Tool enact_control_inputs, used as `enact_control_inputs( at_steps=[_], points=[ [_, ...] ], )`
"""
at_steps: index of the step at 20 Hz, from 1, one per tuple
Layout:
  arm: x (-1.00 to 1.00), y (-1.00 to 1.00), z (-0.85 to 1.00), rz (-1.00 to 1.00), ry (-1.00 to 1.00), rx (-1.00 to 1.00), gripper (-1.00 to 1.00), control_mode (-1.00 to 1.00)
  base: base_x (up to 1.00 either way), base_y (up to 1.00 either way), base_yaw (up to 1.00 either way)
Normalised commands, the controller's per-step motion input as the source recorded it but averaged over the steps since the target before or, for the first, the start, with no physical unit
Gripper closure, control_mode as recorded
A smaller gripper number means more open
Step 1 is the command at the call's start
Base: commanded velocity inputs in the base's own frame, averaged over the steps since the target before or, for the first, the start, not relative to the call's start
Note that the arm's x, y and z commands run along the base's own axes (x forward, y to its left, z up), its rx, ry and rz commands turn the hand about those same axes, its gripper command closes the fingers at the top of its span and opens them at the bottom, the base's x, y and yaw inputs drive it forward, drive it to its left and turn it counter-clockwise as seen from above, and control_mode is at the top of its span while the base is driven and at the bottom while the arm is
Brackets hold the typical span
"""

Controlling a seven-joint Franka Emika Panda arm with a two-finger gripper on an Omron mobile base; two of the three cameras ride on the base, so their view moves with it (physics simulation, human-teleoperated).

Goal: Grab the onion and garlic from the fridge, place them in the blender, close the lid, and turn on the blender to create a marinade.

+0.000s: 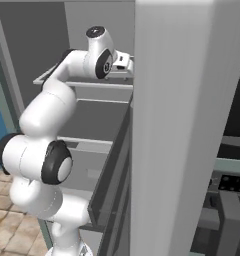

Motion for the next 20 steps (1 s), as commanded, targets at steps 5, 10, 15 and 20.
enact_control_inputs(
  at_steps=[5,10,15,20],
  points=[
    [0.41,-0.01,-0.12,0.0,0.0,0.0,-1.0,-1.0,0.0,0.0,0.0],
    [0.36,0.0,-0.11,0.0,0.01,0.0,-1.0,-1.0,0.0,0.0,0.0],
    [0.42,0.0,-0.06,0.0,0.02,0.0,-1.0,-1.0,0.0,0.0,0.0],
    [0.41,0.0,-0.06,0.0,0.02,0.0,-1.0,-1.0,0.0,0.0,0.0]
  ],
)
